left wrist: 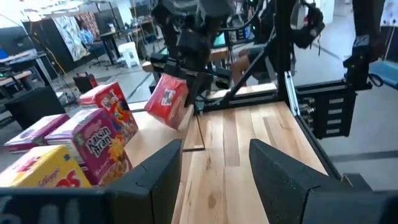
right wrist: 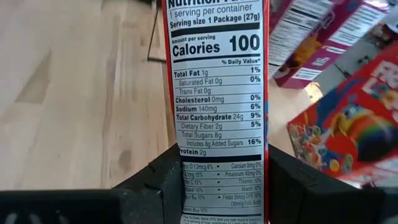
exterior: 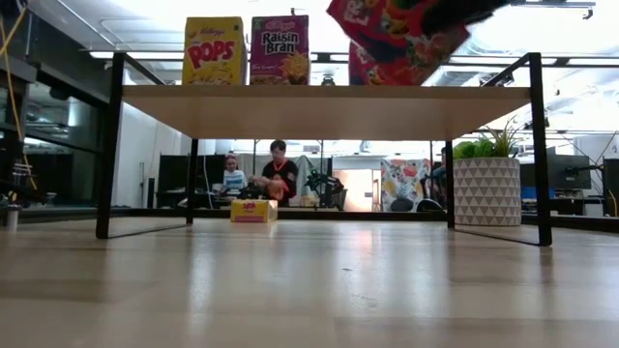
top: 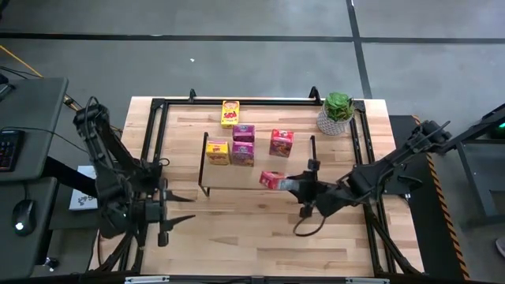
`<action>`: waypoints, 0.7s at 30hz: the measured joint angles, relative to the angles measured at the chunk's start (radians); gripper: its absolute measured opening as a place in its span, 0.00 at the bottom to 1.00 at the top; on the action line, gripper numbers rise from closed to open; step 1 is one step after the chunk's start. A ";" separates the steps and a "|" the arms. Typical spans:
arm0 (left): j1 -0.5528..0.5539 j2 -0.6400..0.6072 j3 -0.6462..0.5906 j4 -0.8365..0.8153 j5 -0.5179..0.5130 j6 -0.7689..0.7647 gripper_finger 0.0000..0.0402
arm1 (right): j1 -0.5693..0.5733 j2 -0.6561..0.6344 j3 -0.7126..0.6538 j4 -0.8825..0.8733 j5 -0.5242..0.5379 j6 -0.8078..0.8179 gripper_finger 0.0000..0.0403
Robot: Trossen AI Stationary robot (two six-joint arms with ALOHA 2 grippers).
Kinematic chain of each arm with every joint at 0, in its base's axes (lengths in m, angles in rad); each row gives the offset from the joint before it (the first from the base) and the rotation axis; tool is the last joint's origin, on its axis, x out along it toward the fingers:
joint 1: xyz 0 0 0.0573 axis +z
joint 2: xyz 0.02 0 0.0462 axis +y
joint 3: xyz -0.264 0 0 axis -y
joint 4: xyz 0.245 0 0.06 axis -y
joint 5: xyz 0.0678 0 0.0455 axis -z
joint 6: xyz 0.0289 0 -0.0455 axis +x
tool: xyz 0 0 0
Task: Stack cereal on shelf
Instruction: Put the red cereal box on the shelf
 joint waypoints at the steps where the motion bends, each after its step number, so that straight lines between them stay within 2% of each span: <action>1: -0.001 -0.008 -0.014 0.026 -0.004 0.017 0.44 | 0.006 -0.037 -0.043 0.045 0.003 -0.008 0.39; 4: -0.003 -0.026 -0.048 0.107 -0.007 0.069 0.44 | 0.010 -0.159 -0.166 0.271 -0.014 -0.086 0.39; 8: 0.013 -0.025 -0.074 0.169 -0.007 0.125 0.44 | -0.026 -0.290 -0.374 0.699 -0.099 -0.221 0.39; 14: 0.051 -0.020 -0.074 0.180 -0.003 0.128 0.44 | -0.141 -0.294 -0.642 1.226 -0.227 -0.225 0.39; 17: 0.073 -0.020 -0.074 0.186 -0.002 0.136 0.44 | -0.195 -0.250 -0.681 1.318 -0.298 -0.177 0.39; 21: 0.102 -0.020 -0.074 0.194 -0.002 0.137 0.44 | -0.244 -0.160 -0.644 1.324 -0.344 -0.163 0.39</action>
